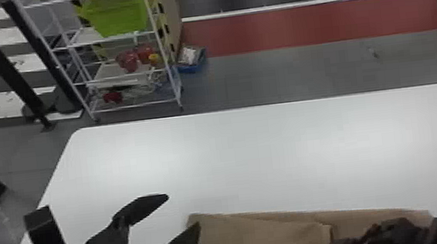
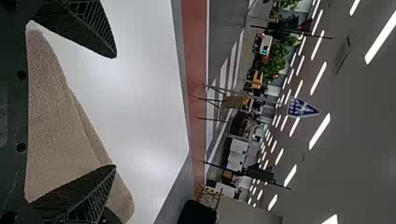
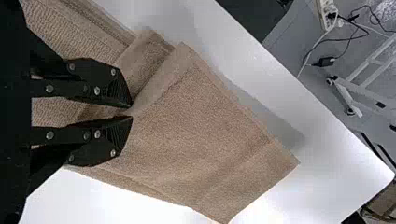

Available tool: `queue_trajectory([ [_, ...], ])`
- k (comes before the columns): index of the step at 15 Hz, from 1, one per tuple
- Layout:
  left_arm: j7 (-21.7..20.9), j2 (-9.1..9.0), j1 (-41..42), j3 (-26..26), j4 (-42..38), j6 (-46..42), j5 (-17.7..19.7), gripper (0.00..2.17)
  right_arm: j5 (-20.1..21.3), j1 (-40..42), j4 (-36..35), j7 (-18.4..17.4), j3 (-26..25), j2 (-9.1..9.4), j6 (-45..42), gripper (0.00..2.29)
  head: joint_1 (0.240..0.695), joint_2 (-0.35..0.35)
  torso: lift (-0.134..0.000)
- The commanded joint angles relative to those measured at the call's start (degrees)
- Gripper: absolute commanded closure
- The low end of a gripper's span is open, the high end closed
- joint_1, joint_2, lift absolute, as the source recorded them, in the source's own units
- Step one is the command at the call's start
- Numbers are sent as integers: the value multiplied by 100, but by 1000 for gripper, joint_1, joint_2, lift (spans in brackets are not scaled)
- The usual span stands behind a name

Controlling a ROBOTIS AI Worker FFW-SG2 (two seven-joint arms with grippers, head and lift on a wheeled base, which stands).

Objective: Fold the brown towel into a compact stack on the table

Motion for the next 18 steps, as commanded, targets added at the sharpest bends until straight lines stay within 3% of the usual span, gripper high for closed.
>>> queue_trajectory([
  [1, 0, -15, 0, -13, -2, 0, -5, 33, 55, -32, 43, 28, 27, 2, 24, 1332, 695, 117, -119],
  [3, 0, -15, 0, -22, -19, 0, -14, 33, 20, -40, 43, 28, 27, -7, 42, 1642, 695, 115, -119],
  [5, 0, -15, 0, -30, -37, 0, -14, 33, 11, -49, -36, 28, 27, -34, 306, 944, 695, 114, -119],
  [8, 0, -15, 0, -39, -37, 0, -22, 33, -15, -32, -97, 28, -69, -113, 394, 650, 695, 99, -119],
  [18, -9, -15, -9, -30, 69, -35, -31, 33, 249, -102, 87, 28, 168, -121, 411, 650, 695, 81, -119],
])
